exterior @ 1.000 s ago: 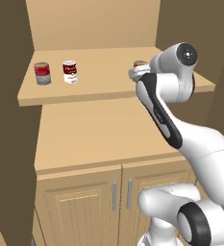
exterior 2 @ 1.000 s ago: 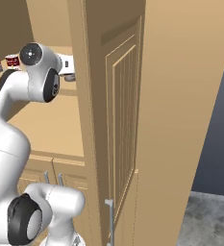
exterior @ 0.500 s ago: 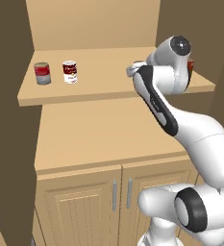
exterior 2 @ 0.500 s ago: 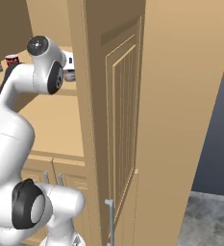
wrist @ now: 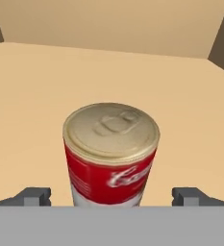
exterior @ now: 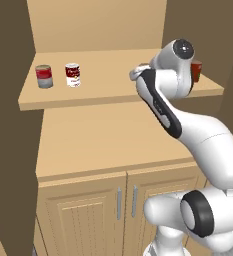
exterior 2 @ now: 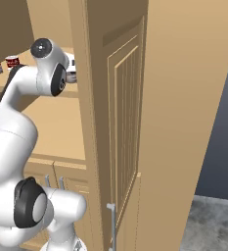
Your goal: Stack two cans on top of the other two cans in the cabinet.
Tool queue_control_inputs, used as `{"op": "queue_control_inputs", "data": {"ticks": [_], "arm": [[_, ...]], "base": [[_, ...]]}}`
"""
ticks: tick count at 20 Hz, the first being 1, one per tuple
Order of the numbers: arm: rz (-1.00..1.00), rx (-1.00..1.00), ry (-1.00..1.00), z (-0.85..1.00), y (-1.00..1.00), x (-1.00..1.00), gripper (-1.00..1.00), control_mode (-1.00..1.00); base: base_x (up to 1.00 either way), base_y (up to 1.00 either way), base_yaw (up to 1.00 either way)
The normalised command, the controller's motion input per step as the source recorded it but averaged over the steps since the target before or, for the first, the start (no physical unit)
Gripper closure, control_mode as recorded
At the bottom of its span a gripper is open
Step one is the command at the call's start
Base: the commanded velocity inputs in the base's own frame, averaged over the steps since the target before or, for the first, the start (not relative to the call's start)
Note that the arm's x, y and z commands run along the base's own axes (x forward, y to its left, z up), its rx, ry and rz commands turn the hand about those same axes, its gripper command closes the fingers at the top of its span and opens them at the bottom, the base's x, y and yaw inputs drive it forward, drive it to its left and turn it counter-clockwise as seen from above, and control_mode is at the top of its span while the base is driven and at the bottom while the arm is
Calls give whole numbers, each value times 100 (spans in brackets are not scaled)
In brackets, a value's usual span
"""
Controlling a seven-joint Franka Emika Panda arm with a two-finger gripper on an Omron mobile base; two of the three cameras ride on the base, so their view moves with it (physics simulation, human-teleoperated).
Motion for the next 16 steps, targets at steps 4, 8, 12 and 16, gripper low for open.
{"op": "queue_control_inputs", "data": {"ticks": [4,8,12,16], "arm": [[0,0,-7,-6,2,17,-100,-100],[0,0,-5,0,0,15,-100,-100],[0,0,-1,0,0,15,-100,-100],[0,0,0,-1,0,15,-100,-100]], "base": [[0,0,0],[0,0,0],[0,0,0],[0,0,0]]}}
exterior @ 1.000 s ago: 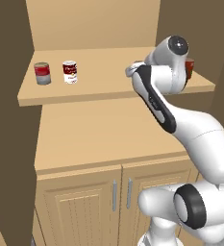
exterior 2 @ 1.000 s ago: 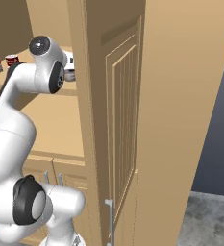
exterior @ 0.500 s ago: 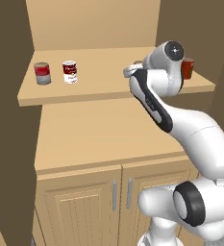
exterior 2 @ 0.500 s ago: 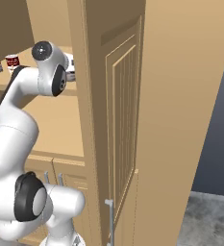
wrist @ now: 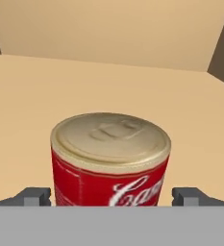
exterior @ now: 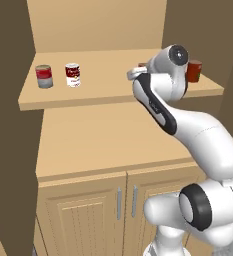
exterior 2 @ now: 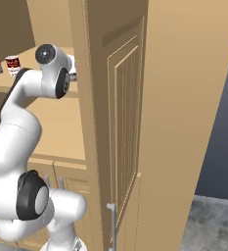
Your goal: Stack two cans on top of the other two cans in the cabinet.
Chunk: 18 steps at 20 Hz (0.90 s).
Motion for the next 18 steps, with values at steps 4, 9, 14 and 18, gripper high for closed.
{"op": "queue_control_inputs", "data": {"ticks": [4,9,14,18], "arm": [[0,0,0,-2,0,19,100,-100],[0,0,0,0,-5,-4,100,-100],[-4,0,-8,11,-3,-23,100,-100],[-17,0,-16,35,0,-21,100,-100]], "base": [[0,0,0],[0,0,0],[0,0,0],[0,0,0]]}}
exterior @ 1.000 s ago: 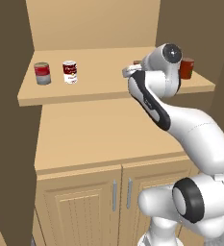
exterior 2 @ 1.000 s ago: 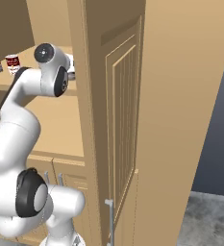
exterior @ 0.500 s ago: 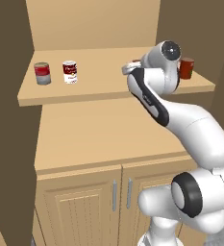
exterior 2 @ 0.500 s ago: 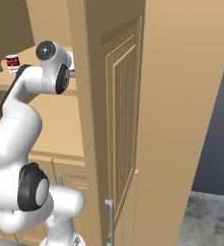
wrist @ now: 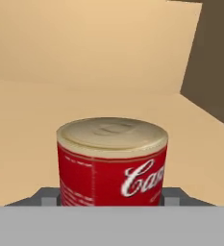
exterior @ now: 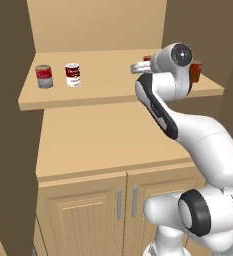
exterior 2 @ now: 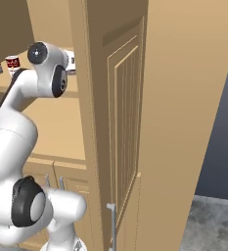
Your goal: Stack two cans on top of the other two cans in the cabinet.
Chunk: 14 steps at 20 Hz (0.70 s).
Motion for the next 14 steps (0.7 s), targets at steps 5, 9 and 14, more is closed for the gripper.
{"op": "queue_control_inputs", "data": {"ticks": [5,9,14], "arm": [[-32,0,-15,38,-4,-19,100,-100],[-33,3,-4,39,-18,-23,100,-100],[-29,8,-2,36,-28,-32,100,-100]], "base": [[0,0,0],[0,0,0],[0,0,0]]}}
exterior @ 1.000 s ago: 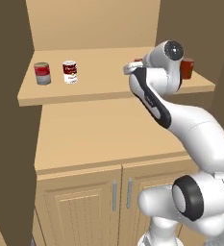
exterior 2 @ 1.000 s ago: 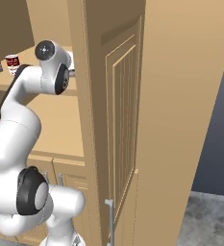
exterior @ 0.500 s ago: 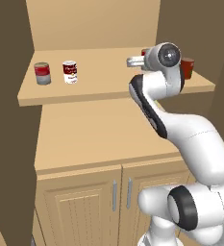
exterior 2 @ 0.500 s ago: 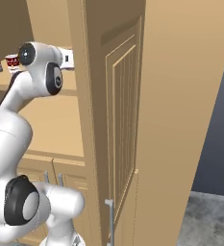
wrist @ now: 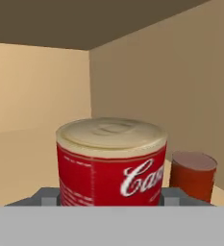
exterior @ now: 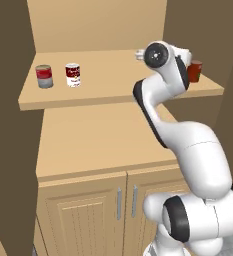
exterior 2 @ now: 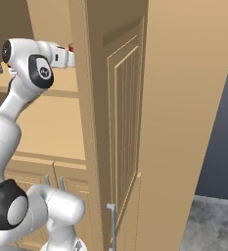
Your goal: Stack two cans on top of the other two cans in the cabinet.
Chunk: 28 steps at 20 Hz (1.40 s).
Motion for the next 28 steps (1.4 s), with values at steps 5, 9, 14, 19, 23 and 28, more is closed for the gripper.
{"op": "queue_control_inputs", "data": {"ticks": [5,9,14,19,23,28], "arm": [[-23,8,-1,37,-27,-40,100,-100],[-12,4,-12,12,-27,-37,100,-100],[-9,0,-17,0,-19,-4,100,-100],[-6,0,-11,0,-17,6,100,-100],[-9,0,3,9,-19,12,100,-100],[-11,0,10,8,-22,2,100,-100]], "base": [[0,0,0],[0,0,0],[0,0,0],[0,0,0],[0,0,0],[0,0,0]]}}
